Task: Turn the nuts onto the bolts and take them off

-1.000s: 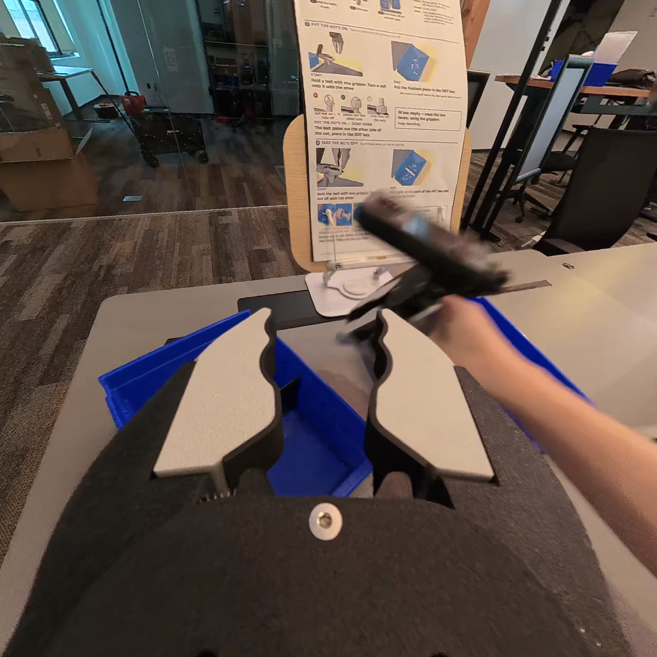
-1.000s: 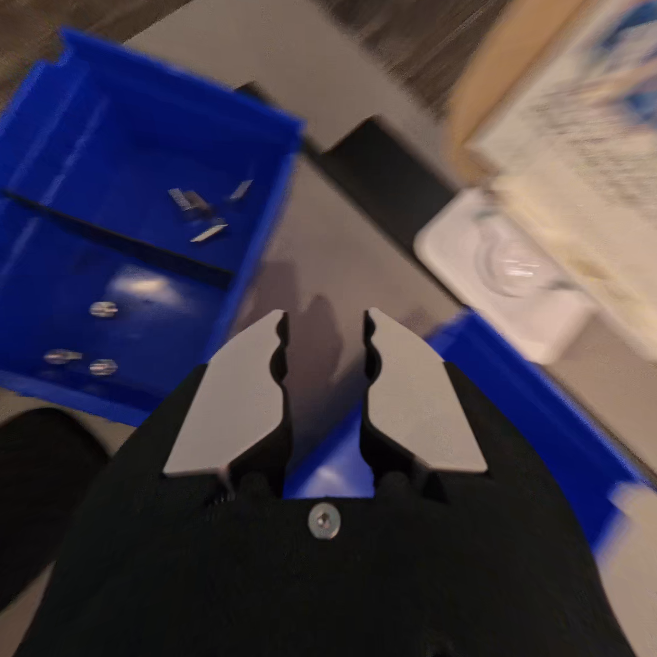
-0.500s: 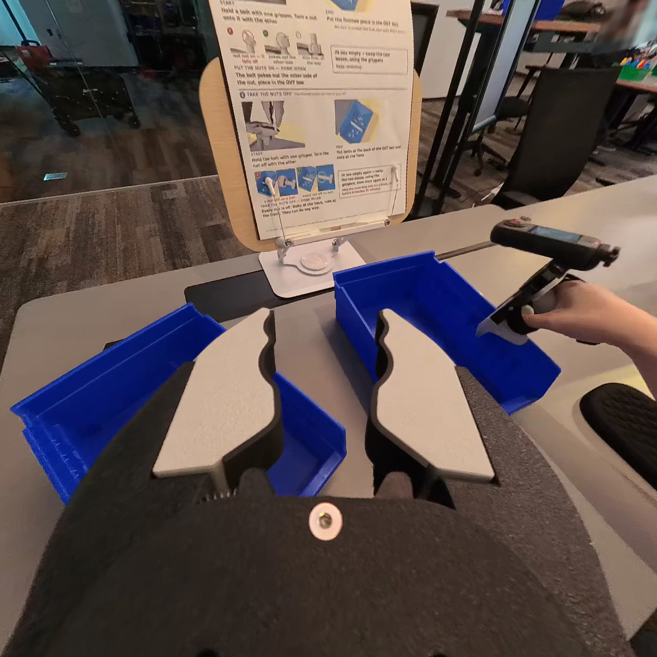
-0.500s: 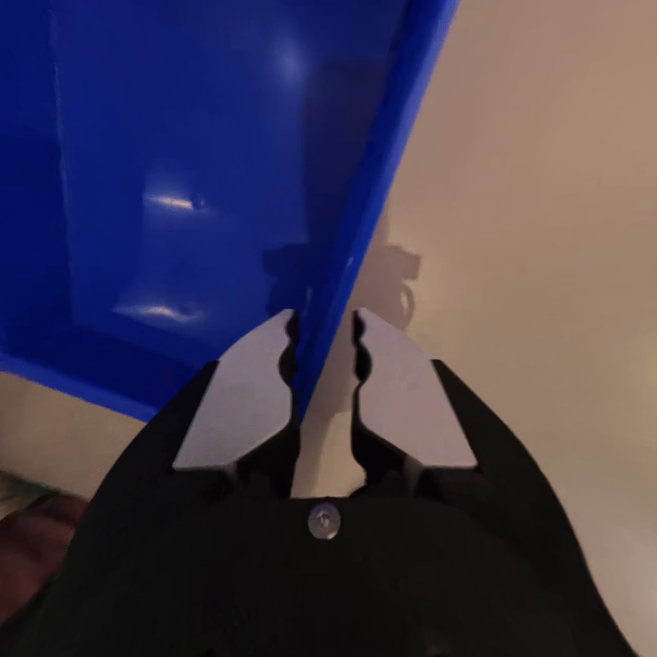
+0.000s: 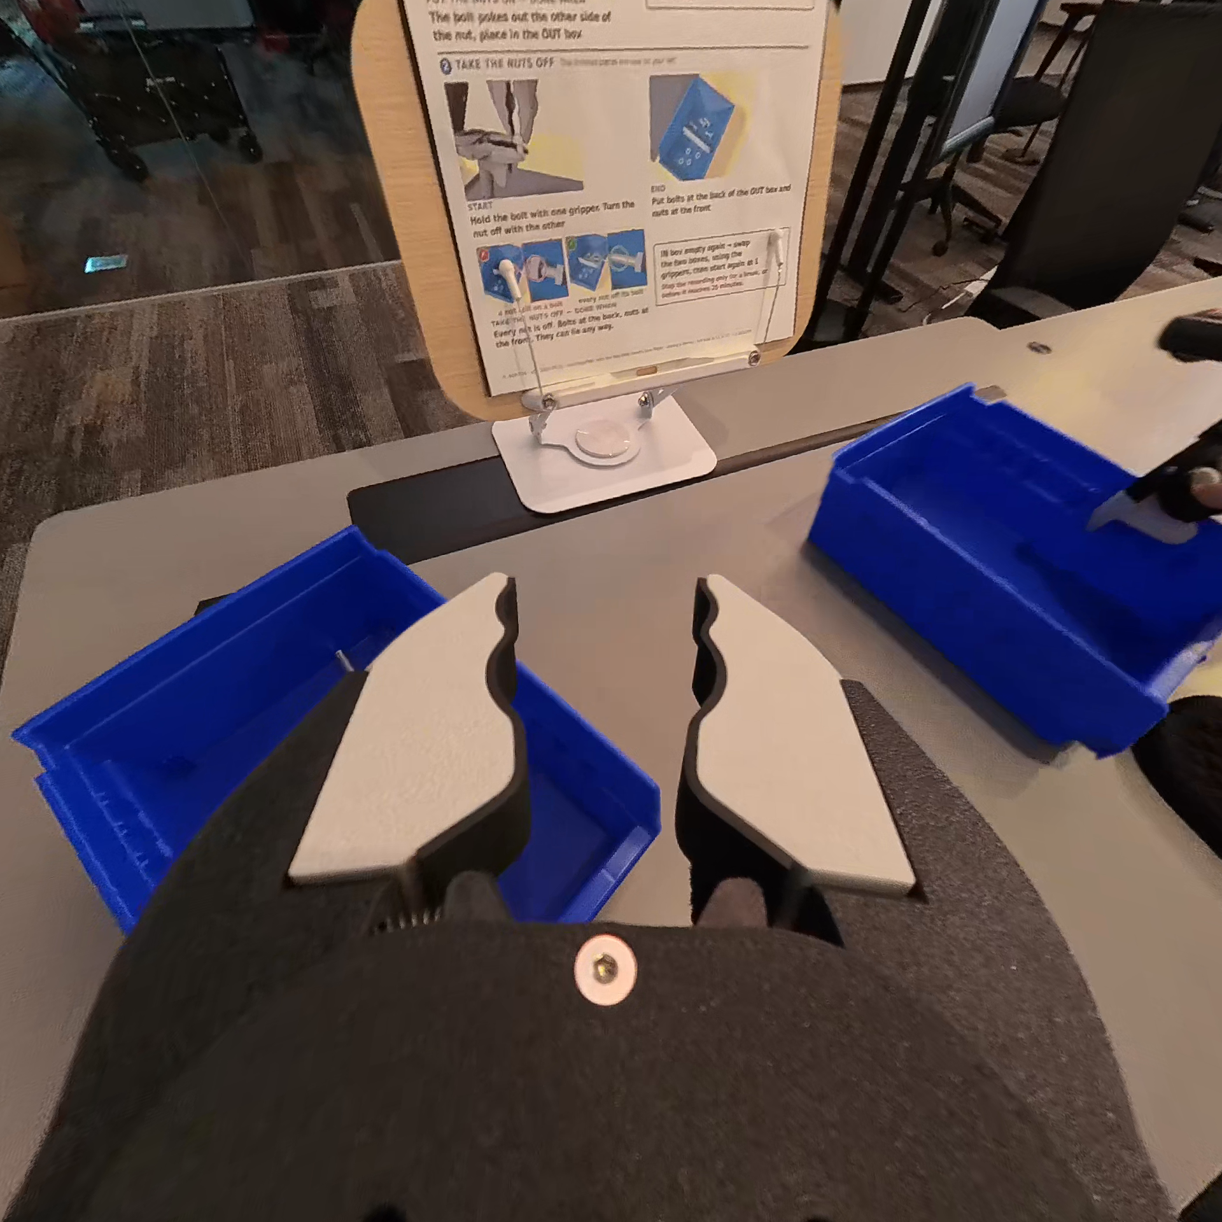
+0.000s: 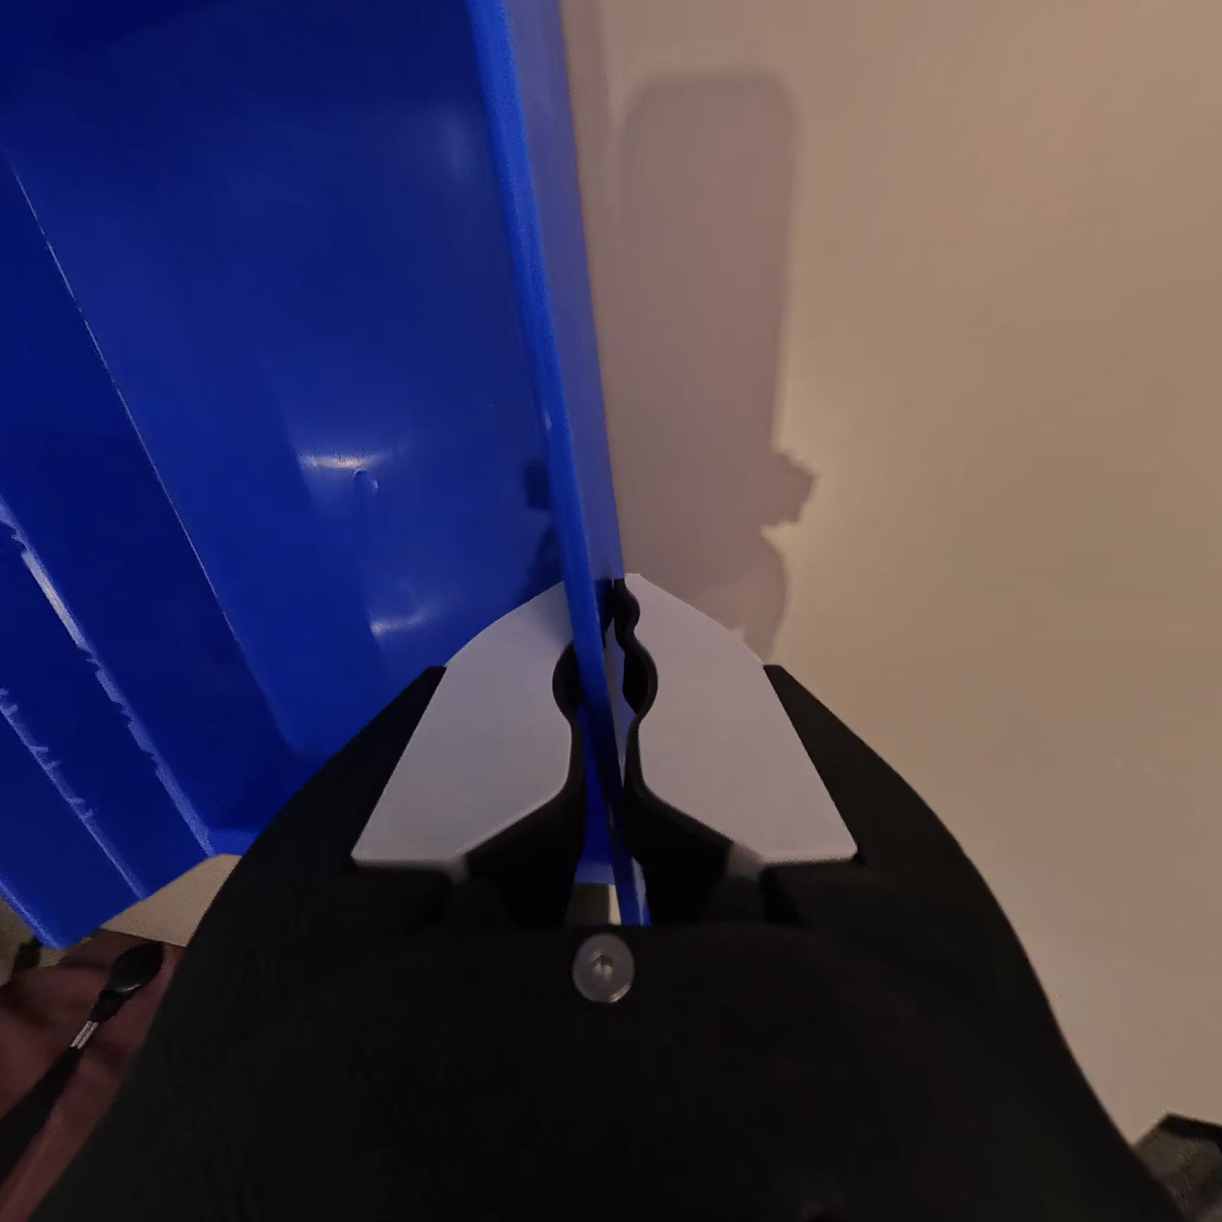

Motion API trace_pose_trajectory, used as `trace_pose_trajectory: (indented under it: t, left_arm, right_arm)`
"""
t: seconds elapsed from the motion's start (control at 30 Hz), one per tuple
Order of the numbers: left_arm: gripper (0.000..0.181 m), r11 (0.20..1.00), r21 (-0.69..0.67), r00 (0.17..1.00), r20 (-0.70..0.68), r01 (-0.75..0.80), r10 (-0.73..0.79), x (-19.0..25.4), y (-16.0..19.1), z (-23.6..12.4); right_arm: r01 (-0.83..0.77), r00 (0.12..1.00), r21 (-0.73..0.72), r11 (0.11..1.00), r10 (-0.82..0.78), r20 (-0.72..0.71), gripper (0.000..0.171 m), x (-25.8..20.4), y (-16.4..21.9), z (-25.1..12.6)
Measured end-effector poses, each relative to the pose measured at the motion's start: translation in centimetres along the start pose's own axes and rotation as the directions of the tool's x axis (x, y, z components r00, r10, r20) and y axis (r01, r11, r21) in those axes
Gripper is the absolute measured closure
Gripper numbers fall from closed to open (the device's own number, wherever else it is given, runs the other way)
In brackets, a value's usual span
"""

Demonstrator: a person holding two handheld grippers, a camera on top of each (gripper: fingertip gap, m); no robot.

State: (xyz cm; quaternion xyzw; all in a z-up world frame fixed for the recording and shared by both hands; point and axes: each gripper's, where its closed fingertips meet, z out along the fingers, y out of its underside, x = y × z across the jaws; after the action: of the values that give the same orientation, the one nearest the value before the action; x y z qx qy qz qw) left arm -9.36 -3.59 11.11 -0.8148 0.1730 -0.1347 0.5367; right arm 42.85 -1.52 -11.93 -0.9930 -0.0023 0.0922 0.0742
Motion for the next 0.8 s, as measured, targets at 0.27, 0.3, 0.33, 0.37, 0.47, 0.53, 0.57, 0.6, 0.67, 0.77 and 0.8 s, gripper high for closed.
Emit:
trace_pose_trajectory:
  t: [0.27, 0.3, 0.33, 0.37, 0.47, 0.53, 0.57, 0.6, 0.67, 0.77, 0.8]
  left_arm:
    - [0.126, 0.991, -0.036, 0.965, 0.233, 0.13, -0.118, -8.8, 2.3, -2.2]
    - [0.125, 0.987, -0.045, 0.953, 0.27, 0.151, -0.134, -10.1, 2.9, -2.8]
    - [0.125, 0.982, -0.06, 0.942, 0.296, 0.181, -0.156, -11.3, 3.7, -3.3]
    - [0.125, 0.973, -0.08, 0.931, 0.315, 0.218, -0.183, -12.3, 4.6, -3.8]
    - [0.125, 0.942, -0.124, 0.891, 0.384, 0.31, -0.243, -15.3, 7.2, -5.0]
    - [0.124, 0.919, -0.164, 0.858, 0.445, 0.359, -0.255, -17.2, 9.2, -5.5]
    - [0.123, 0.904, -0.198, 0.852, 0.456, 0.379, -0.257, -17.8, 10.3, -5.5]
    - [0.12, 0.887, -0.233, 0.851, 0.455, 0.398, -0.262, -18.1, 11.3, -5.2]
    - [0.116, 0.845, -0.312, 0.854, 0.441, 0.435, -0.277, -18.4, 13.5, -4.6]
    - [0.112, 0.778, -0.408, 0.844, 0.461, 0.477, -0.275, -19.0, 16.3, -4.0]
    - [0.112, 0.757, -0.429, 0.839, 0.464, 0.493, -0.283, -19.1, 17.0, -3.9]
  right_arm:
    - [-0.125, 0.992, 0.008, 0.992, 0.125, -0.026, 0.165, 6.6, 1.5, -1.4]
    - [-0.135, 0.991, 0.015, 0.991, 0.135, -0.014, 0.165, 6.8, 1.5, -1.4]
    - [-0.142, 0.99, 0.022, 0.99, 0.142, -0.007, 0.165, 6.8, 1.6, -1.4]
    - [-0.137, 0.99, 0.026, 0.99, 0.137, -0.01, 0.165, 6.8, 1.6, -1.4]
    - [-0.102, 0.994, 0.031, 0.994, 0.104, -0.045, 0.165, 6.9, 1.8, -1.5]
    - [-0.059, 0.995, 0.054, 0.997, 0.063, -0.073, 0.162, 7.0, 1.7, -1.6]
    - [-0.04, 0.995, 0.09, 0.995, 0.048, -0.086, 0.148, 7.0, 1.3, -2.0]
    - [-0.024, 0.995, 0.144, 0.989, 0.037, -0.092, 0.132, 6.9, 0.7, -2.8]
    - [0.0, 0.995, 0.291, 0.957, 0.029, -0.096, 0.116, 6.4, -0.9, -5.4]
    - [0.013, 0.999, 0.51, 0.86, 0.005, -0.034, 0.116, 4.2, -2.7, -10.3]
    - [0.009, 1.0, 0.564, 0.826, -0.011, 0.0, 0.115, 3.3, -3.0, -11.7]
